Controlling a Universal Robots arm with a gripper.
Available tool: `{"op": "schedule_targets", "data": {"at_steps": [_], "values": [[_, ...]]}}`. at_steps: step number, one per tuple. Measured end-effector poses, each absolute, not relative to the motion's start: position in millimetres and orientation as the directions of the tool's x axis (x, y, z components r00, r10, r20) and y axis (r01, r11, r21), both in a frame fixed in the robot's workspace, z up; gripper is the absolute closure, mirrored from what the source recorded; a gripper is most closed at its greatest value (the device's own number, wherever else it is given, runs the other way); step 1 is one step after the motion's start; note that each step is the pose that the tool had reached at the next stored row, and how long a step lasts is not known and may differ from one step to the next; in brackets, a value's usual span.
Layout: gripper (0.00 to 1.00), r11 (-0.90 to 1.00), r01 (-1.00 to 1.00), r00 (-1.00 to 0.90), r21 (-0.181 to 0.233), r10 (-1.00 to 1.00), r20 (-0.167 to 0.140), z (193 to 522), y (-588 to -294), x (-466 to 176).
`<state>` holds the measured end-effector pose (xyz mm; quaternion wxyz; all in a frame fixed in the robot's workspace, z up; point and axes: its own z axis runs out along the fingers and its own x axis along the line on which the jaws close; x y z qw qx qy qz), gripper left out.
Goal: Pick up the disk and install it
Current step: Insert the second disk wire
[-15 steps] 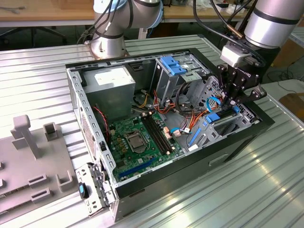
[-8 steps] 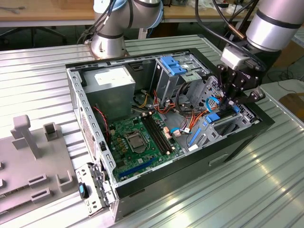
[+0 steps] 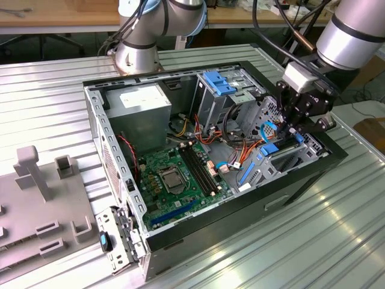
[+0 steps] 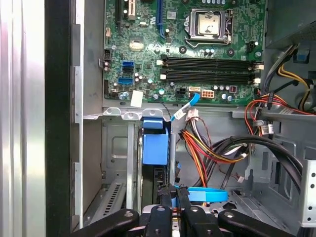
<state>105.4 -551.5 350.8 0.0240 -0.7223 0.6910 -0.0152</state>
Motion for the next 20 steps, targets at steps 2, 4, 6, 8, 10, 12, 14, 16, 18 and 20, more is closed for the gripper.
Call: {"op": "schedule_targets", "data": {"at_steps": [2,4,6,8,10,12,14,16,18,20], "values": [[0.84,-0.044,-0.997,0.045,-0.056,-0.999,-0.017,350.7,-554.6,105.4],[0.84,-0.043,-0.997,0.045,-0.056,-0.999,-0.018,350.7,-557.4,105.3],[0.84,-0.043,-0.998,0.044,-0.056,-0.999,-0.019,350.7,-558.0,105.5],[0.84,-0.036,-0.998,0.037,-0.056,-0.999,-0.018,350.7,-557.9,106.0],[0.84,-0.030,-0.998,0.031,-0.056,-0.999,-0.018,350.4,-558.0,106.2],[0.84,-0.029,-0.998,0.030,-0.056,-0.999,-0.018,350.4,-558.0,106.2],[0.84,-0.028,-0.998,0.030,-0.056,-0.999,-0.019,350.2,-558.6,106.2],[0.84,-0.029,-0.998,0.030,-0.056,-0.999,-0.019,350.1,-558.9,106.2],[0.84,-0.029,-0.998,0.030,-0.056,-0.999,-0.019,350.0,-558.9,106.6],[0.84,-0.029,-0.998,0.030,-0.056,-0.999,-0.019,350.0,-558.9,107.1]]}}
